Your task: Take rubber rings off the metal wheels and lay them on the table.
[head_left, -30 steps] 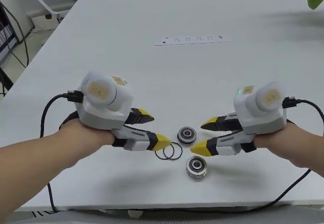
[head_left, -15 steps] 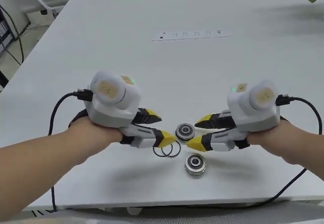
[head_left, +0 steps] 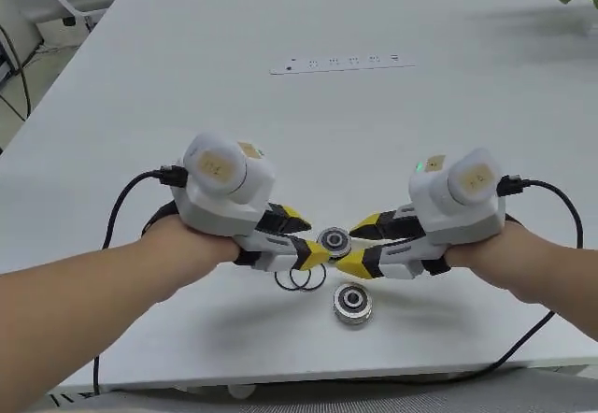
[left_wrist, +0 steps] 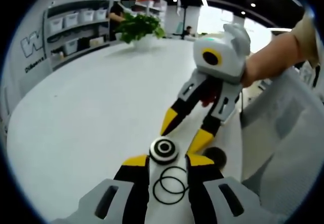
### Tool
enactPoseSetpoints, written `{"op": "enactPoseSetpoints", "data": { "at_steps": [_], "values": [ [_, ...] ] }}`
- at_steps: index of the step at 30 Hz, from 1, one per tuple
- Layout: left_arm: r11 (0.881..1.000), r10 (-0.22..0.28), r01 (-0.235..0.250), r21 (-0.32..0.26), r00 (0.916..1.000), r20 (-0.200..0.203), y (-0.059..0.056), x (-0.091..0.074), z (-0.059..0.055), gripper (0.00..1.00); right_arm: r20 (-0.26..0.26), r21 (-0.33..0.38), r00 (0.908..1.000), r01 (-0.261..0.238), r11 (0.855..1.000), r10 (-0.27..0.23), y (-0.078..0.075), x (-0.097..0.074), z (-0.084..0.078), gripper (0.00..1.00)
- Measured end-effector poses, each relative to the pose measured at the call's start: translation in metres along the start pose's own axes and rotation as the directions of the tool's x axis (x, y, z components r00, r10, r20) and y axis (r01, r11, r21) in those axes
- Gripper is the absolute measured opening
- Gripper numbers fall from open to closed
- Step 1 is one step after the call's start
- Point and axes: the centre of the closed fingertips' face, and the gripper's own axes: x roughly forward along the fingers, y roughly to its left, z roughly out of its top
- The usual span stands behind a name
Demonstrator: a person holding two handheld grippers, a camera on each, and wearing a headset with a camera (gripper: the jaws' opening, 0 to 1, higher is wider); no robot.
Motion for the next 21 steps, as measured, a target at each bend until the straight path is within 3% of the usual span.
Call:
{"op": "enactPoseSetpoints", "data": {
  "at_steps": [21],
  "values": [
    [1.0,-0.003,0.004,0.024,0.9997,-0.022,0.0,0.017,0.001,0.22,0.007,0.015,1.0,0.006,1.0,-0.006,-0.001,0.0,-0.003,0.29]
  ]
}}
